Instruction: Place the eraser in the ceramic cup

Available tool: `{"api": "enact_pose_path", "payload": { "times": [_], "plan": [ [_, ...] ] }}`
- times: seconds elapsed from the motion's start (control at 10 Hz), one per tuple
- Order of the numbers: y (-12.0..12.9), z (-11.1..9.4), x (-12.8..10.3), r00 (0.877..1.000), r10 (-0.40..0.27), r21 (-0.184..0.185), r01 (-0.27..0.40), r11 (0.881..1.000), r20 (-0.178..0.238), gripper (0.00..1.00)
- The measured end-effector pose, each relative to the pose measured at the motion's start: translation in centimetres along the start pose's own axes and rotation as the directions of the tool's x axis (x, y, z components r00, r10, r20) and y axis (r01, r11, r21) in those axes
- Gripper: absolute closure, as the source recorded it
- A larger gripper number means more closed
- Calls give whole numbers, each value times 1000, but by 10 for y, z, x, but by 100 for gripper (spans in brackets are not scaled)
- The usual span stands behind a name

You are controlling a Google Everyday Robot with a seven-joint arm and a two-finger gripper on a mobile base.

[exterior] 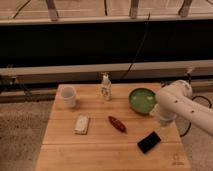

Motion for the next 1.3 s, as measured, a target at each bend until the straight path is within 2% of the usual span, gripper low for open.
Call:
{"api": "enact_pose_path", "payload": {
  "times": [0.3, 0.6, 0.8, 1.3],
  "plan": [
    [8, 14, -4, 995, -101, -22, 100, 995, -9, 20],
    [15, 30, -7, 988, -157, -44, 156, 987, -7, 20],
    [21, 46, -6, 977, -213, -52, 213, 976, -1, 20],
    [30, 66, -12, 961, -277, -69, 278, 958, 18, 20]
  ]
}}
